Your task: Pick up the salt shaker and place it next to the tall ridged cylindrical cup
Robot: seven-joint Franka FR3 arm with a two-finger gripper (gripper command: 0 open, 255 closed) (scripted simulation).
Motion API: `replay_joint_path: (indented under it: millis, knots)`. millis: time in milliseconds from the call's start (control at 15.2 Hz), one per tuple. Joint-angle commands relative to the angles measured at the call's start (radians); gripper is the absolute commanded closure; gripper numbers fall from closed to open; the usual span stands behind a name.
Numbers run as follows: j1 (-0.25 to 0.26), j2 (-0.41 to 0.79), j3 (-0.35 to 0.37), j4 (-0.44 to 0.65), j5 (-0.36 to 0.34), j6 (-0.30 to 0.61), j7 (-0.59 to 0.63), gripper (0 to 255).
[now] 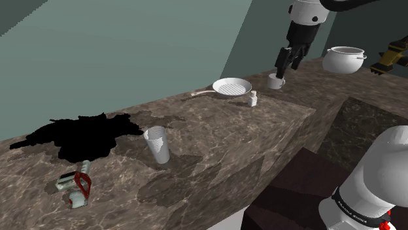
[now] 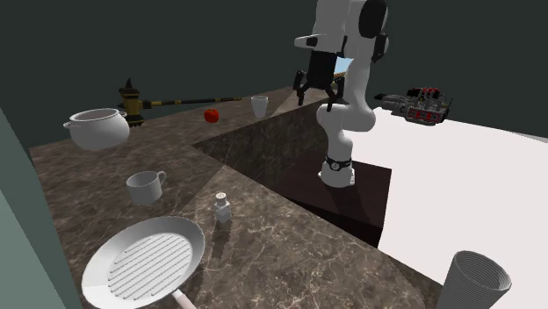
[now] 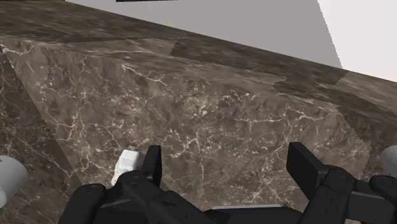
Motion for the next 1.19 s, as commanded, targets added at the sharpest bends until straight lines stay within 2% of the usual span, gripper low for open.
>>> replay_joint_path:
  millis: [0, 528, 1122]
  knots:
    - [0.000, 0.000, 0.000, 0.000, 0.000, 0.000, 0.000, 0]
    - [-0.038, 0.220, -0.058, -0.014, -0.037, 0.223, 0.001, 0]
    - [-0.074, 0.519, -0.123, 0.066, -0.049, 0.431, -0.003, 0]
